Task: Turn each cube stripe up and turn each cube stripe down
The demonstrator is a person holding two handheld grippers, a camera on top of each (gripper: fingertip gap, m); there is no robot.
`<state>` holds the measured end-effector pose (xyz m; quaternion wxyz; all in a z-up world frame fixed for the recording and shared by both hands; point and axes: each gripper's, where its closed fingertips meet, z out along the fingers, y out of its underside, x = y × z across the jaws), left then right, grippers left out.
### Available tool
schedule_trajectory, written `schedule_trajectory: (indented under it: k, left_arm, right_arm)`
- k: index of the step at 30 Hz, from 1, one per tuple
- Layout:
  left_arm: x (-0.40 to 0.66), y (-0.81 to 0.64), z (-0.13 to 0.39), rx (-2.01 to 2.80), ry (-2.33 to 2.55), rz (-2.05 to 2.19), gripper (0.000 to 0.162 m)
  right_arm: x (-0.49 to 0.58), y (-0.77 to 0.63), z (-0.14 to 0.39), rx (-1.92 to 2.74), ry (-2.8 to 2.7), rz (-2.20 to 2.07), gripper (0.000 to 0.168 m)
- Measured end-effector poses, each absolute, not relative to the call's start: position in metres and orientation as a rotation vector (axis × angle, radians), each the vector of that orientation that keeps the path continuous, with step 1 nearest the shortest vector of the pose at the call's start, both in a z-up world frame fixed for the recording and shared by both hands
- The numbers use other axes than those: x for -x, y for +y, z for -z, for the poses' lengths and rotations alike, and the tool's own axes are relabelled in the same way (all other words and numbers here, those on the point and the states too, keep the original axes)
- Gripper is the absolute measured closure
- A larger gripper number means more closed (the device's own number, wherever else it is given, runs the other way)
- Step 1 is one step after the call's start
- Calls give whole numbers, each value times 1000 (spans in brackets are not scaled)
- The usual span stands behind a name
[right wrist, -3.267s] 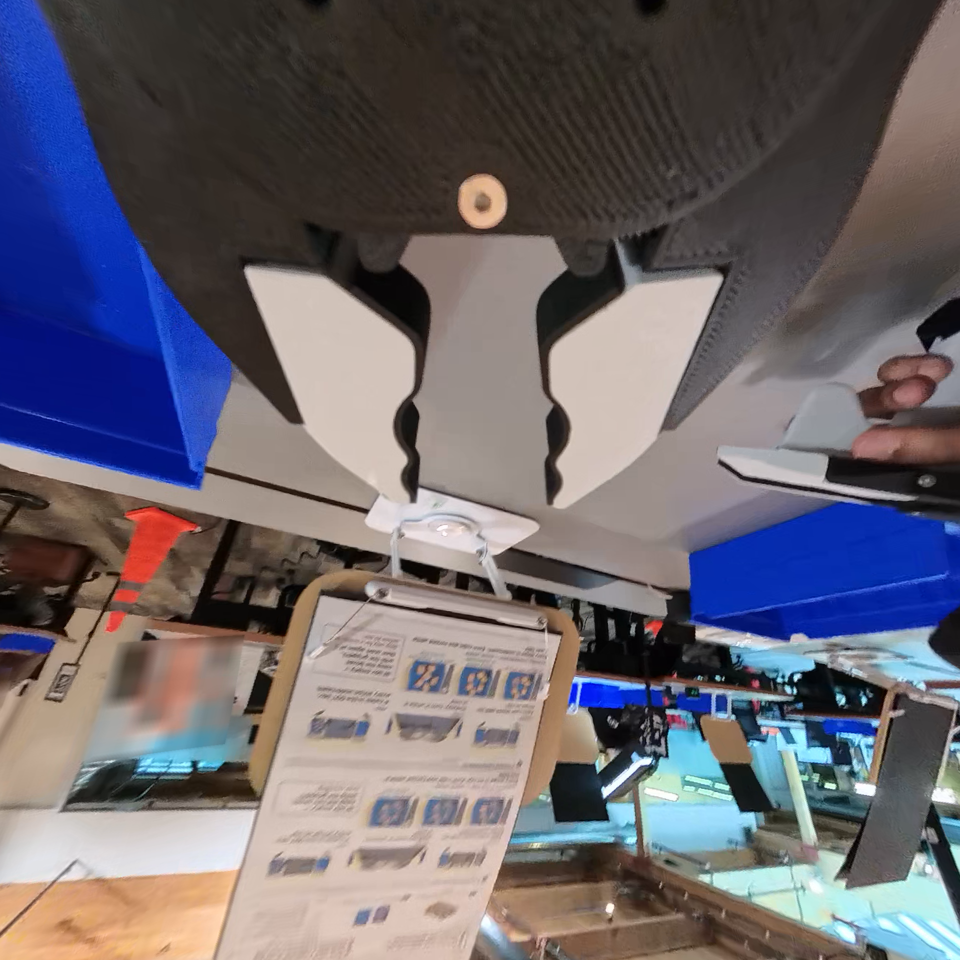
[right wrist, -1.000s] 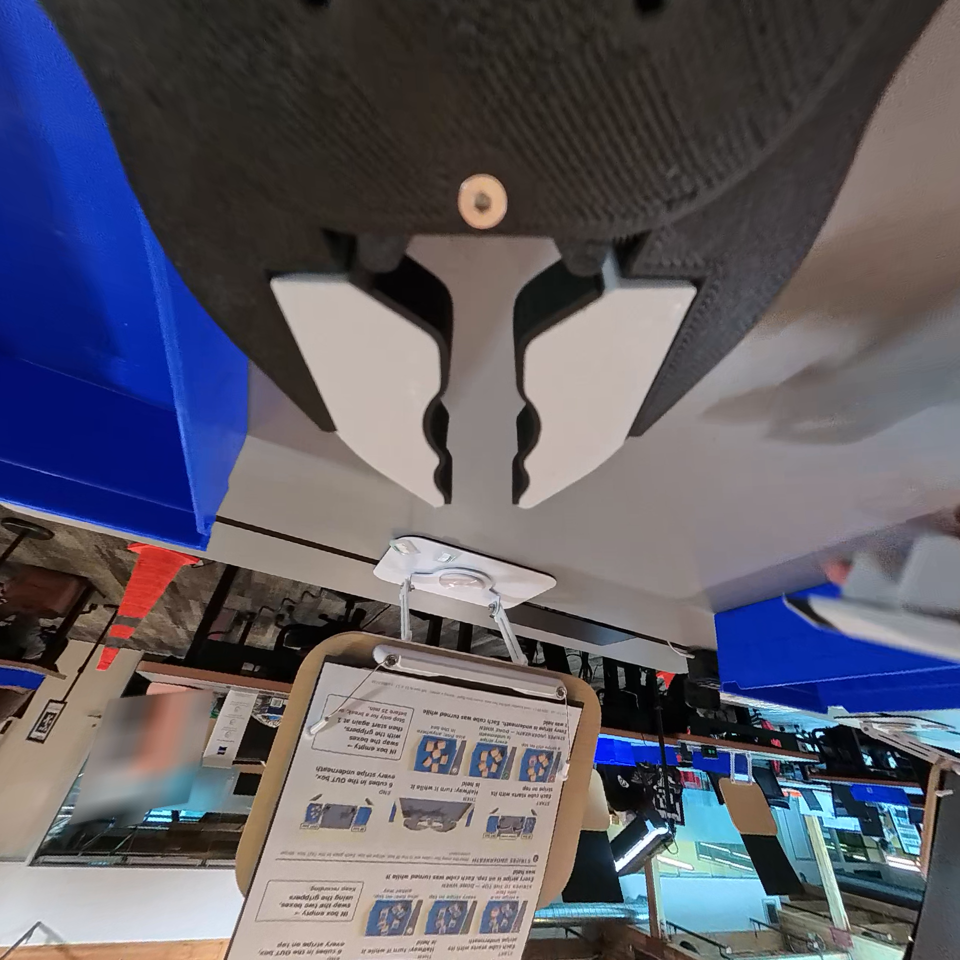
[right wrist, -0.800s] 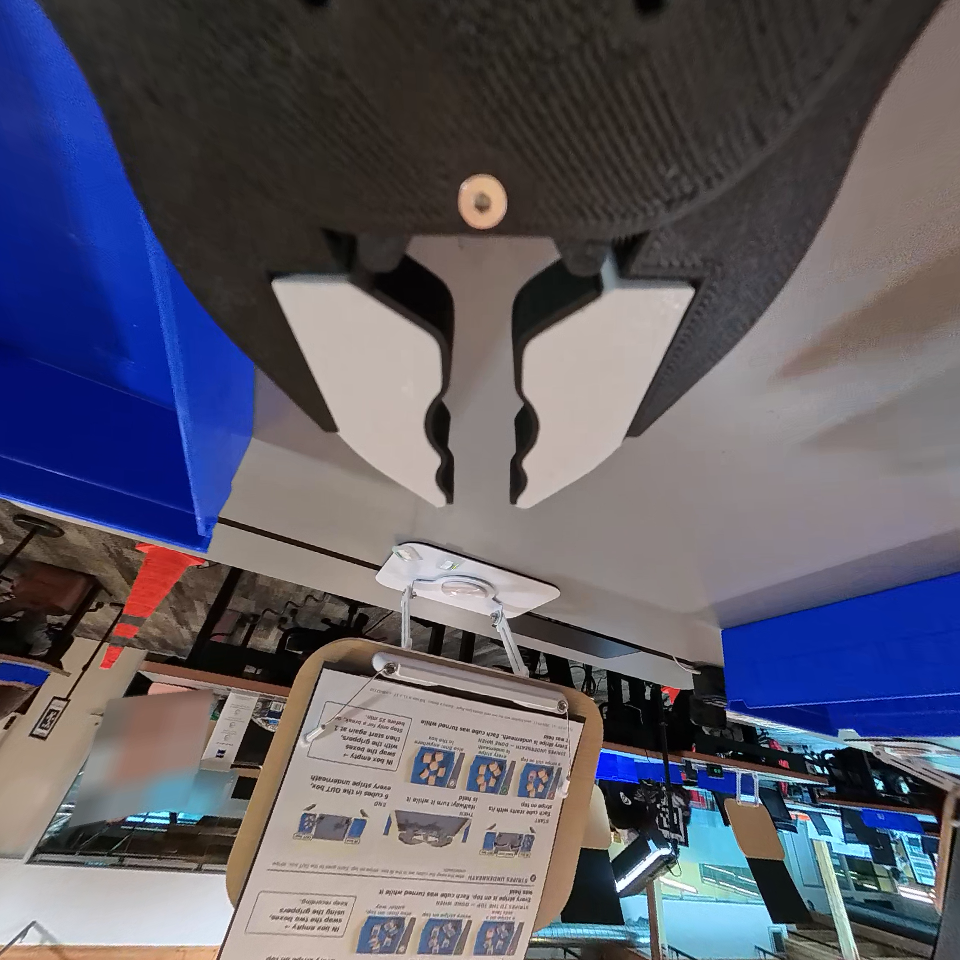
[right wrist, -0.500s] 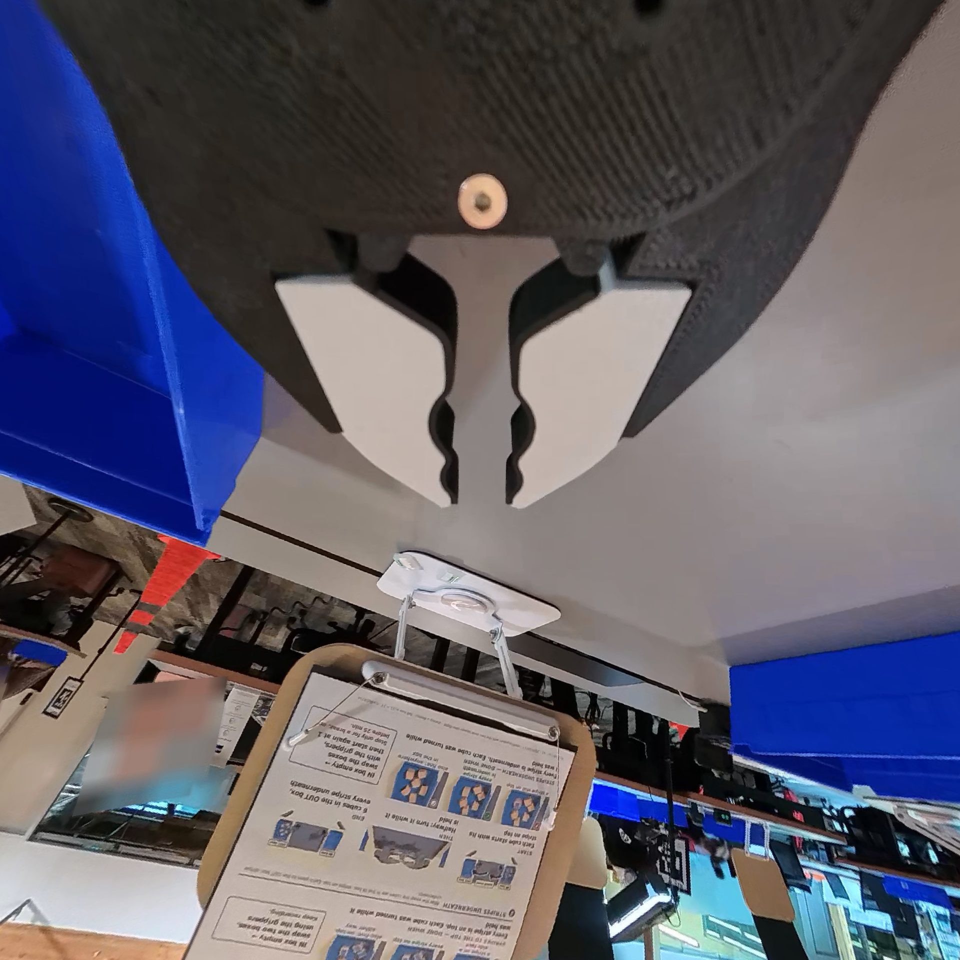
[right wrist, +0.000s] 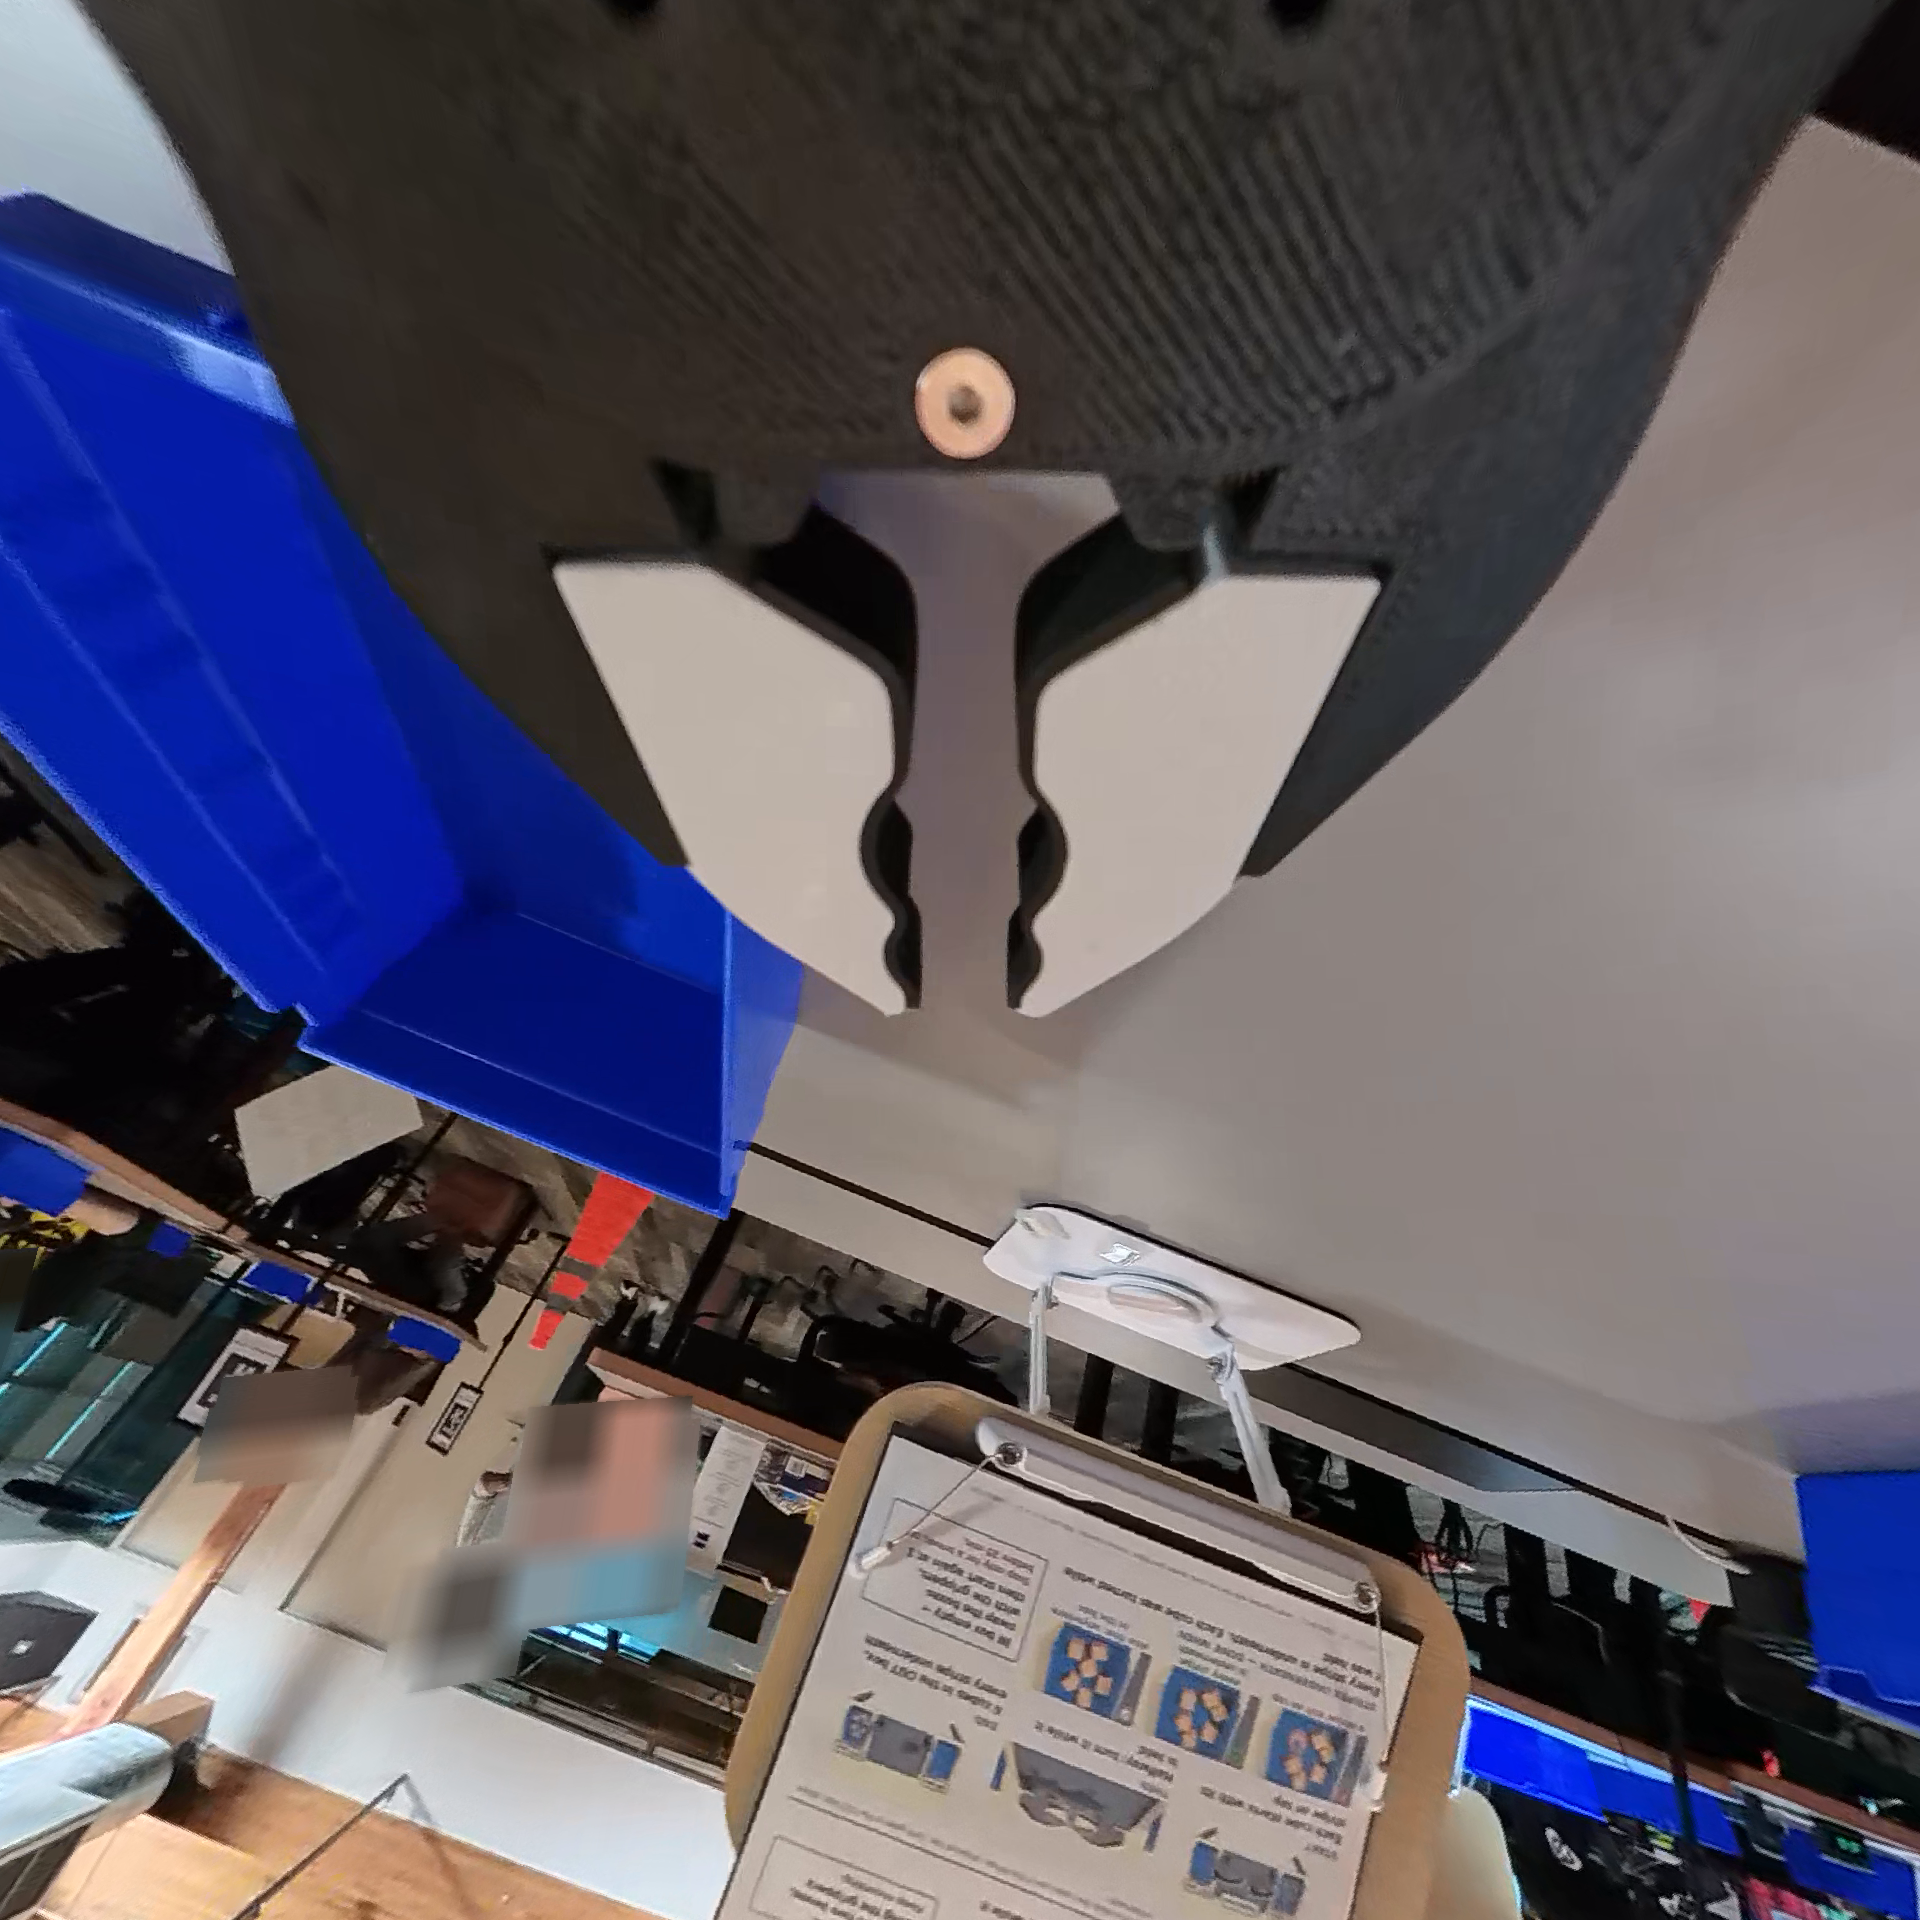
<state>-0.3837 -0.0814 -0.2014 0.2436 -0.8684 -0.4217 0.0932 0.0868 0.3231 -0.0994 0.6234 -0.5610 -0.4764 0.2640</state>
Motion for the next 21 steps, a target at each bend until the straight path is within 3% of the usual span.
schedule_trajectory:
  k: [3, 6, 10, 15, 18, 21]
  left_arm:
    - [382, -78, 195, 2353, -1159, -220, 113]
    - [390, -72, 157, 2142, -1145, -194, 113]
    - [380, -59, 52, 1725, -948, -109, 116]
    - [279, -23, -85, 1200, -502, 554, 117]
    - [230, 16, -93, 1206, -369, 726, 117]
    - [170, 69, -83, 1222, -211, 892, 117]
  right_arm:
    - [-87, 325, 99, 1293, -1083, -612, 153]
    - [-82, 322, 103, 1287, -1113, -604, 153]
    - [-74, 314, 102, 1248, -1151, -593, 154]
    - [-56, 295, 93, 1236, -1130, -723, 144]
    - [-46, 272, 78, 1245, -1082, -928, 121]
    - [-39, 246, 60, 1250, -1036, -1202, 112]
